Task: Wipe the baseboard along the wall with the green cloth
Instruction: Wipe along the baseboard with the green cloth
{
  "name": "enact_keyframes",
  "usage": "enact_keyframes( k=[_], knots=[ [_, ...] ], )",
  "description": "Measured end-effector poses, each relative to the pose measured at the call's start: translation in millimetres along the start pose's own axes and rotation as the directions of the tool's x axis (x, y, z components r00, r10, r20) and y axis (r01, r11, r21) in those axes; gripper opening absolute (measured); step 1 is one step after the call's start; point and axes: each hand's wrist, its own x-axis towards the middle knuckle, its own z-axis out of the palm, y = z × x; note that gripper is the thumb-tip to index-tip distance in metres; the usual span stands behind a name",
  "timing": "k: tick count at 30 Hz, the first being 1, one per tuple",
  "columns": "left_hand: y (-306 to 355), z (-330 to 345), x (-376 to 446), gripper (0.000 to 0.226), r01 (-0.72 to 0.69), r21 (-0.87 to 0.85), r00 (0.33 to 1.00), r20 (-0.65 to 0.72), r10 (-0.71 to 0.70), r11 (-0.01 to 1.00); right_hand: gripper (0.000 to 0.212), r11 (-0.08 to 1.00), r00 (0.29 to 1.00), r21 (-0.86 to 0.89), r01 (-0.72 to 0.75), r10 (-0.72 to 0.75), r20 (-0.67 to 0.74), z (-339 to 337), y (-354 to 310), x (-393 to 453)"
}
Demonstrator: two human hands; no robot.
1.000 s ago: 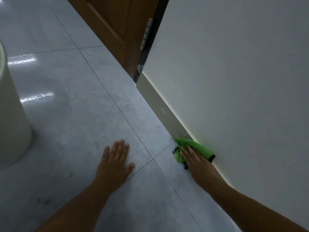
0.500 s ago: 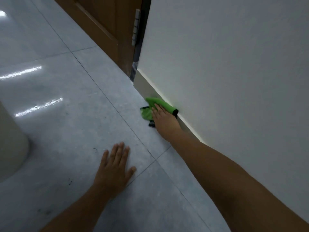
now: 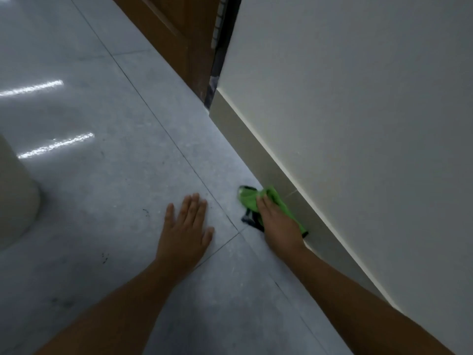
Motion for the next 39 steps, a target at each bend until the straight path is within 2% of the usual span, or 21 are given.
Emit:
enact_keyframes(
  k=[2,5,8,12,17,20,22,25,27,30,33,35,37,39],
  knots=[
    [1,3,2,0.066,0.0,0.011,1.0,-0.01,0.0,1.0,0.071,0.998,0.997,0.047,0.03,-0.027,-0.075,-19,-27,53],
    [0,1,-1,0.066,0.014,0.013,1.0,-0.01,-0.014,1.0,0.064,0.998,0.981,-0.04,0.055,-0.061,-0.184,-32,-54,98],
    [0,0,0,0.067,0.009,0.005,1.0,0.008,-0.009,1.0,0.061,0.973,0.989,-0.215,-0.086,0.057,-0.138,-23,-44,97],
    [-4,-1,1,0.069,-0.029,0.003,0.999,0.045,0.029,1.0,0.06,0.946,0.992,-0.304,-0.111,0.086,-0.096,4,-5,27],
    [-7,-16,1,0.08,-0.022,0.018,0.983,0.184,0.019,1.0,0.058,0.914,0.981,-0.365,-0.177,0.194,0.009,31,49,-105],
    [4,-19,-11,0.079,-0.014,0.023,0.979,0.202,0.009,1.0,0.064,0.927,0.958,-0.279,-0.25,0.279,0.071,34,44,-114],
    [13,-11,-22,0.079,-0.02,-0.002,0.981,0.192,0.02,1.0,0.057,0.945,0.957,-0.171,-0.28,0.288,0.021,30,28,-83],
    [19,-2,-37,0.076,-0.023,-0.039,0.994,0.108,0.027,0.999,0.054,0.971,0.971,-0.084,-0.223,0.214,-0.104,14,-4,-14],
    [15,1,-41,0.075,-0.033,-0.033,0.996,0.084,0.036,0.999,0.062,0.983,0.977,0.005,-0.181,0.18,-0.112,7,-26,26],
    [9,0,-40,0.079,-0.054,-0.023,0.994,0.089,0.056,0.998,0.066,0.992,0.994,-0.071,-0.101,0.098,-0.052,9,-35,47],
    [15,-9,-38,0.087,-0.004,-0.005,0.984,0.18,0.005,1.0,0.062,0.984,0.997,-0.17,-0.057,0.064,0.033,15,-5,17],
    [23,-14,-39,0.089,0.036,0.025,0.97,0.239,-0.041,0.999,0.058,0.988,0.998,-0.147,-0.048,0.052,0.025,27,23,-29],
    [35,-17,-42,0.085,0.031,0.03,0.981,0.189,-0.036,0.999,0.06,0.993,0.997,-0.103,-0.06,0.055,-0.048,45,50,-93],
    [50,-15,-49,0.079,-0.01,0.023,0.987,0.163,0.006,1.0,0.072,0.99,0.994,-0.088,-0.11,0.11,-0.01,67,79,-157]
  ],
)
